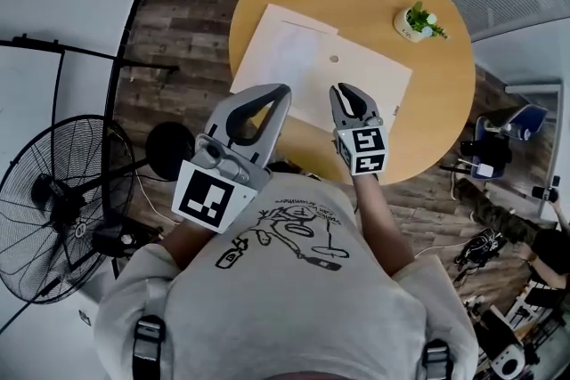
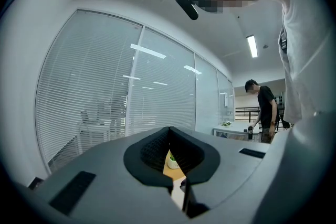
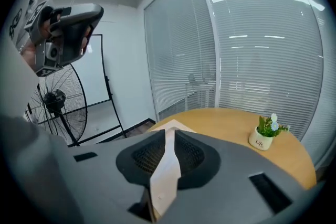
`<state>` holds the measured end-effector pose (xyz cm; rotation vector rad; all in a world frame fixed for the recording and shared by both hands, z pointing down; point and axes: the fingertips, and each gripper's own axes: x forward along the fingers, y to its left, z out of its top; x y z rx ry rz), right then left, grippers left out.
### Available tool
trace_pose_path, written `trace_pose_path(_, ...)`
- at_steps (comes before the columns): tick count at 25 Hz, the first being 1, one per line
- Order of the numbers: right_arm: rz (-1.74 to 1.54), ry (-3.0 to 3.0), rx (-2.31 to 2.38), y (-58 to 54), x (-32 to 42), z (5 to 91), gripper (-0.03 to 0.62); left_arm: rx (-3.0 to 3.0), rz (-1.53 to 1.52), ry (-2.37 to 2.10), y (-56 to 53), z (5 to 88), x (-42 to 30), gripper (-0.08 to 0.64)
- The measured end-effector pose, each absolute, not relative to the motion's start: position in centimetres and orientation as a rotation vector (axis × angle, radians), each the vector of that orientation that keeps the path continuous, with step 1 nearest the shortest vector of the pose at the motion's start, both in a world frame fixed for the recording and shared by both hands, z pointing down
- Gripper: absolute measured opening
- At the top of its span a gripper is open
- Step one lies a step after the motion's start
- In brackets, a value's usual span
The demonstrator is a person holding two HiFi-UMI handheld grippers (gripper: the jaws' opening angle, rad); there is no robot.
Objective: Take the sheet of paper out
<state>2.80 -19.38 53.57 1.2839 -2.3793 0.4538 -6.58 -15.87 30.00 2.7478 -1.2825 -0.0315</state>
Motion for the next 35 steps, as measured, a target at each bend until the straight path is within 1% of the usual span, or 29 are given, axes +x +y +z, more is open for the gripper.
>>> trace_pose_path(11, 0.599, -2.303, 1.210, -21.5, 0.9, 62.4, 0.077, 2.741, -0.024, -1.268, -17.1, 31.0, -7.1, 0.020)
trace_pose_path(20, 0.673, -2.252, 1.152, -23.5, -0.8, 67.8, 0.089, 2.735, -0.018, -1.250, -17.8, 32.0, -7.4, 0.020)
trace_pose_path(28, 0.746, -2.177, 1.097, -24.7, -1.3, 73.1, 0.117, 2.712, -0.010, -1.259, -19.0, 32.6, -8.2, 0.021)
trace_pose_path(35, 0.789, -2.137, 1.071, -25.6, -2.5, 75.8, 0.127, 2.692, -0.013, -1.266, -19.9, 33.1, -9.2, 0.021)
